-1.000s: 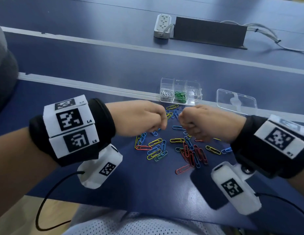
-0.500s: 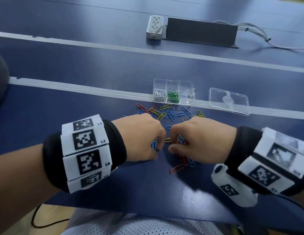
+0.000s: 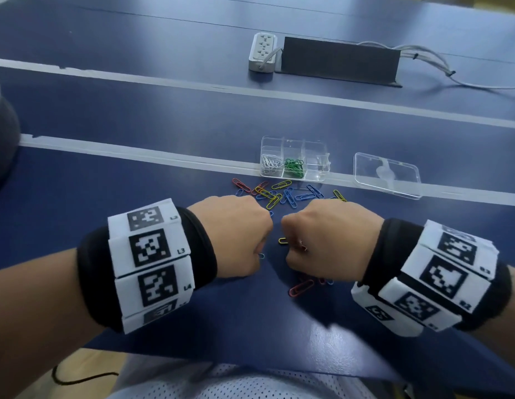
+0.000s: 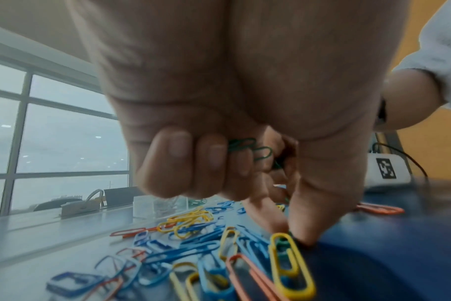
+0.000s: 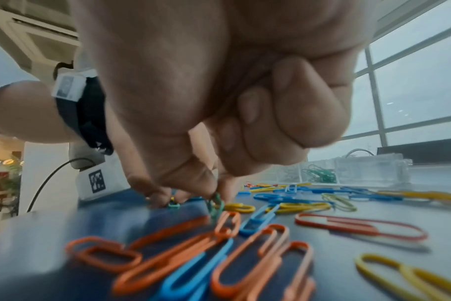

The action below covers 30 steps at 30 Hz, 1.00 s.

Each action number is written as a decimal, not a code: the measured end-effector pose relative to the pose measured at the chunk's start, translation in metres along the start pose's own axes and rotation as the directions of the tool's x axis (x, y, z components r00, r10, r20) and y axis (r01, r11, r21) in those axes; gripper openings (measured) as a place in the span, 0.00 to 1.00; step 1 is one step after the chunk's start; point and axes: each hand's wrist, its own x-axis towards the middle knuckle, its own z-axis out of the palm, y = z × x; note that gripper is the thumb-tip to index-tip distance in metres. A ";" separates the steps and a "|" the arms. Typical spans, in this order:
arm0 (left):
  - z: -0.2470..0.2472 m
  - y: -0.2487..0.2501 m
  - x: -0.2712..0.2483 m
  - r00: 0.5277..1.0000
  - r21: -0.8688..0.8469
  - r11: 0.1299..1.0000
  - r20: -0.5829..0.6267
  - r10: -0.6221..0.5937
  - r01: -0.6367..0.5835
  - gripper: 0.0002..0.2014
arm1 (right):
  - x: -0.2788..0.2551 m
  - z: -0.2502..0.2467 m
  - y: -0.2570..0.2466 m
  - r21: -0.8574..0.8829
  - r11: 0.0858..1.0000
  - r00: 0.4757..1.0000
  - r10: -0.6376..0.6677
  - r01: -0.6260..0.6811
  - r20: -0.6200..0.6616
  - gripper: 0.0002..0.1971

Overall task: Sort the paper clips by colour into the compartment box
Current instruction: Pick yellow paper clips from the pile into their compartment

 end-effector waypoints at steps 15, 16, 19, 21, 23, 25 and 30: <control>-0.007 0.000 0.008 1.000 0.129 0.992 -0.012 0.018 -0.016 0.10 | 0.023 -0.035 0.072 0.904 0.378 0.930 0.362 -0.199 0.053 0.15; -0.006 0.001 0.009 0.999 0.159 0.987 -0.014 0.036 -0.034 0.09 | 0.026 -0.034 0.074 0.910 0.357 0.931 0.357 -0.212 0.076 0.14; -0.004 0.001 0.008 0.998 0.195 0.979 -0.015 0.069 -0.065 0.10 | 0.037 -0.038 0.080 0.851 0.466 0.931 0.358 -0.243 0.070 0.11; -0.003 -0.001 0.007 0.998 0.189 0.980 0.003 0.055 -0.055 0.11 | 0.047 -0.043 0.081 0.784 0.557 0.927 0.370 -0.275 0.062 0.09; -0.004 -0.002 0.008 0.998 0.184 0.981 0.029 0.050 -0.054 0.11 | 0.056 -0.049 0.079 0.720 0.620 0.924 0.374 -0.313 0.080 0.06; -0.005 -0.003 0.008 0.997 0.193 0.979 0.060 0.053 -0.064 0.10 | 0.064 -0.053 0.076 0.619 0.706 0.921 0.383 -0.344 0.075 0.09; -0.008 -0.001 0.006 0.996 0.183 0.981 0.063 0.060 -0.071 0.05 | 0.073 -0.062 0.060 0.457 0.823 0.930 0.367 -0.338 0.027 0.12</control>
